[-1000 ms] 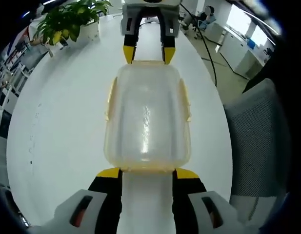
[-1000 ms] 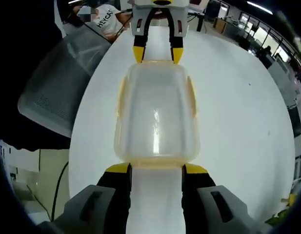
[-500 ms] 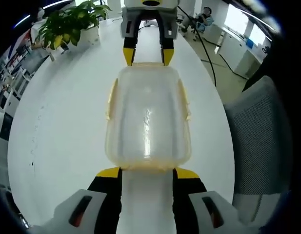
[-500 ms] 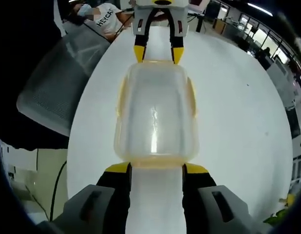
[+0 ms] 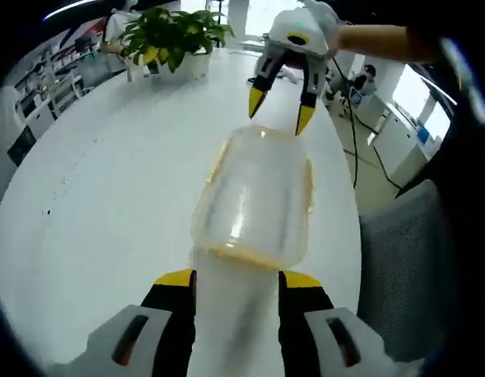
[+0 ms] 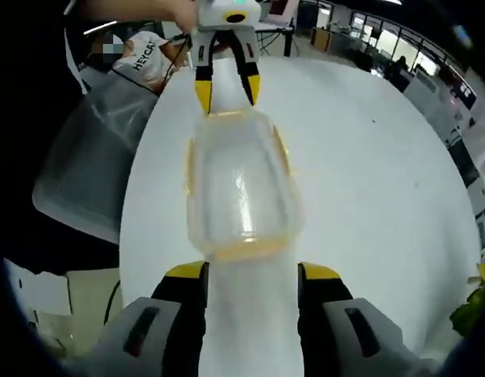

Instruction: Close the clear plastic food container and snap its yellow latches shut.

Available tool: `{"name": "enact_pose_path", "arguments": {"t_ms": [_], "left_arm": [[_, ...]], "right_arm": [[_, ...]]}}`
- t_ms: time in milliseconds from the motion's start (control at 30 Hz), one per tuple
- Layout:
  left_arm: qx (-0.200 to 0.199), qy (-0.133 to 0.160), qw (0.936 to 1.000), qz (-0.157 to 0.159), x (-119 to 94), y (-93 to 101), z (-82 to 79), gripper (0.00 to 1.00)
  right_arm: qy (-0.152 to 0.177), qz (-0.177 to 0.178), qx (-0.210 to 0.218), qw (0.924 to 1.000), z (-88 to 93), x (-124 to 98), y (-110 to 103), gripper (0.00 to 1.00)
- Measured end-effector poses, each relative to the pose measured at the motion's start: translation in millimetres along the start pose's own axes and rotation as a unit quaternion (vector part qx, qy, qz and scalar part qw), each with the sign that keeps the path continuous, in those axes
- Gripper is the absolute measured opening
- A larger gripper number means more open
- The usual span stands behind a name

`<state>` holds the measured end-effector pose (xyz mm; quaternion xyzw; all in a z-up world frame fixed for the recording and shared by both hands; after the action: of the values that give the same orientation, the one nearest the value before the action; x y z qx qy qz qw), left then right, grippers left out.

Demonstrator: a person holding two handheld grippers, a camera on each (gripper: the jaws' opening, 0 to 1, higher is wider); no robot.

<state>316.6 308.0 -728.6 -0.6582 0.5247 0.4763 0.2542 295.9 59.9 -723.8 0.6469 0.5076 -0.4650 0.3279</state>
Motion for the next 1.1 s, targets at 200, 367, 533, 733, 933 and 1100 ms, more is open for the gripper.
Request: {"name": "enact_pose_path", "arguments": {"t_ms": [200,367,533,733,933,1100], "left_arm": [[-0.107,0.038,0.9935,-0.006,-1,-2.0,2.0,0.36],[-0.206,0.088,0.9745,0.02,3,2.7,-2.6,0.34],[-0.283,0.136,0.9482,0.048,6,8.1,-8.6,0.33],[-0.28,0.115,0.9527,0.022,17,11.5,1.6,0.27],[-0.267,0.11,0.9573,0.009,19,15.8,2.3,0.19],[-0.273,0.115,0.955,0.001,20,16.6,1.5,0.18]], "right_arm": [[0.045,0.005,0.108,0.9931,-7.0,-11,3,0.45],[0.081,-0.011,0.196,0.9772,-10.4,-11,0,0.43],[0.099,-0.004,0.249,0.9635,-5.0,1,-7,0.4],[0.11,-0.024,0.284,0.9522,4.1,18,-17,0.35],[0.116,-0.041,0.288,0.9497,-2.3,22,-22,0.28],[0.125,-0.042,0.283,0.95,0.3,22,-22,0.26]]}}
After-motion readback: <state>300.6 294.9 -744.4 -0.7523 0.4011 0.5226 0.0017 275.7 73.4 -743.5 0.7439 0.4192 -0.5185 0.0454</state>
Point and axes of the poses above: the point that each gripper's makers call its tool centre point, and the gripper's own axes: x roughly forward along the fingers, y roughly to its right, z roughly out of its underside, the point moved 5 cm from there along -x, roughly backward along the fingers, and after that the axes turned 11 degrees about -y, right-handed, at the moved point
